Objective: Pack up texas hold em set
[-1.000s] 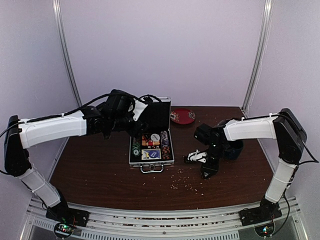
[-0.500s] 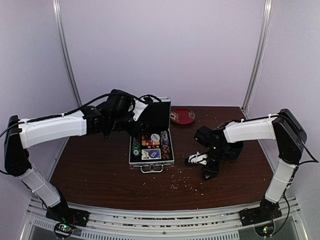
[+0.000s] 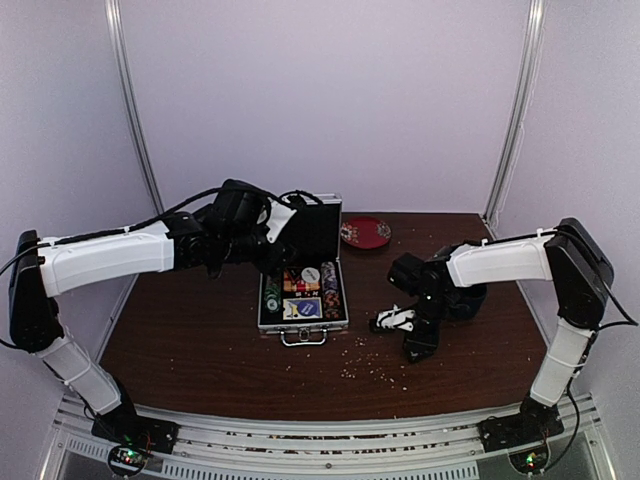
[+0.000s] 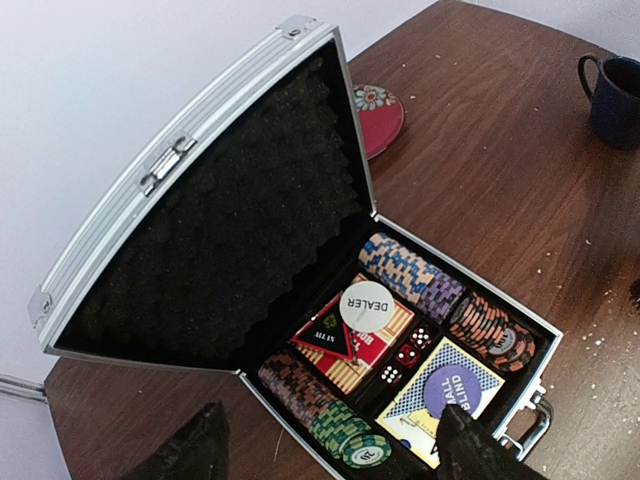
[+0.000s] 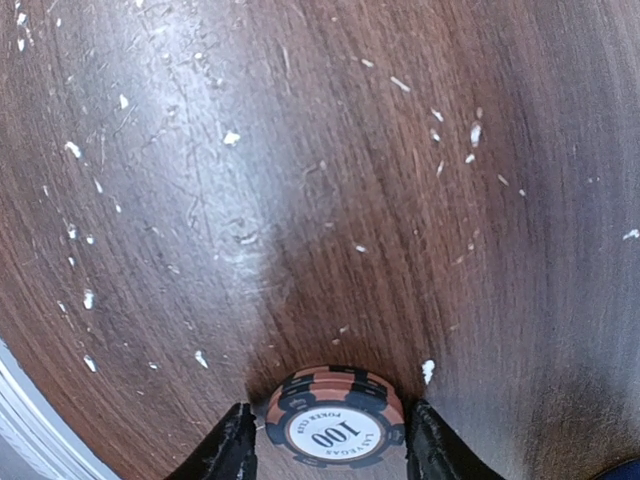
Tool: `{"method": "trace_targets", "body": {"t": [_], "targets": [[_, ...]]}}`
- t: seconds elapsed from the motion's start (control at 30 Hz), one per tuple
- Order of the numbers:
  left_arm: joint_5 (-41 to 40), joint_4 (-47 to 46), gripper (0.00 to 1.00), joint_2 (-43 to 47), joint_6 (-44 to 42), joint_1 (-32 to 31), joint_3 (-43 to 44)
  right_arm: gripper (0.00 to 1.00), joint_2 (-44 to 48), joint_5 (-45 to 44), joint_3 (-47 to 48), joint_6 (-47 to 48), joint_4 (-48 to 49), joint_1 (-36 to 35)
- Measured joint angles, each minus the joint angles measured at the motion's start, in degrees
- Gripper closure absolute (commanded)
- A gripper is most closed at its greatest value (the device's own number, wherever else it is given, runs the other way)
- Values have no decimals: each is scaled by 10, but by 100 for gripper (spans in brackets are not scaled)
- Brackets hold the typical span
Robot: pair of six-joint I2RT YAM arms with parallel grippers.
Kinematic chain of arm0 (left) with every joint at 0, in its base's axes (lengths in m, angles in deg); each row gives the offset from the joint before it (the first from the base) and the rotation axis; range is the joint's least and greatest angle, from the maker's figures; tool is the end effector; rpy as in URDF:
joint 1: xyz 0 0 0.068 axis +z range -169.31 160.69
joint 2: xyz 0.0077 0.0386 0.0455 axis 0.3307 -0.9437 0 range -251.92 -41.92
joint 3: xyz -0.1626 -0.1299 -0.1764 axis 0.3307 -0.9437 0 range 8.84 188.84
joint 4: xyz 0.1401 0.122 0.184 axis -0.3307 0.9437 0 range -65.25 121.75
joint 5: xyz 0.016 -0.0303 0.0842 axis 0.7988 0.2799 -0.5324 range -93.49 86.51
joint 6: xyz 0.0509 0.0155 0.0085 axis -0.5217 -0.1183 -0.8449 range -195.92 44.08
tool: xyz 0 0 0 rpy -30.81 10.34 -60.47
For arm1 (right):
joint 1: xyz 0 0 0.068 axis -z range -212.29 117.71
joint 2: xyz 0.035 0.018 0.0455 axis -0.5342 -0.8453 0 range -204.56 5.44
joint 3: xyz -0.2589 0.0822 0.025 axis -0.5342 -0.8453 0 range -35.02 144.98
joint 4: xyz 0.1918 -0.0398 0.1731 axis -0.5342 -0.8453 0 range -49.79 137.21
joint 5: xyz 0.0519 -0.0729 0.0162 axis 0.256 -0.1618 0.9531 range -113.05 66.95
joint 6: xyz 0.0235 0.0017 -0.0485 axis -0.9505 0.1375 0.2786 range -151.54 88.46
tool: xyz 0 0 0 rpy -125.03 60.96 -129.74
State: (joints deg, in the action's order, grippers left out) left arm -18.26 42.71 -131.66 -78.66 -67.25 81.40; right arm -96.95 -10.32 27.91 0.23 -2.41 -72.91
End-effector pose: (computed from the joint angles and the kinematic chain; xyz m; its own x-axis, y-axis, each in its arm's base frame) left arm 0.2474 -0.2607 0.3001 -0.3575 0.4652 -0.8098 0.5960 0.7812 0.1856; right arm 0.2268 0.2050 0.1532 -0.3095 -0.9420 -0.1297 -0.9418 0.2848 0.1788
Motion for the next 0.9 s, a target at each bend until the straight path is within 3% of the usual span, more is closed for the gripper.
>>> {"method": "trace_targets", "body": {"t": [0.57,0.9], "targets": [[0,1,27,-4,0,0,0,52,10,-47,-22,-2,24,-26],[0,1,27,-4,0,0,0,48,10,-53,-31,-3,30,-27]]}}
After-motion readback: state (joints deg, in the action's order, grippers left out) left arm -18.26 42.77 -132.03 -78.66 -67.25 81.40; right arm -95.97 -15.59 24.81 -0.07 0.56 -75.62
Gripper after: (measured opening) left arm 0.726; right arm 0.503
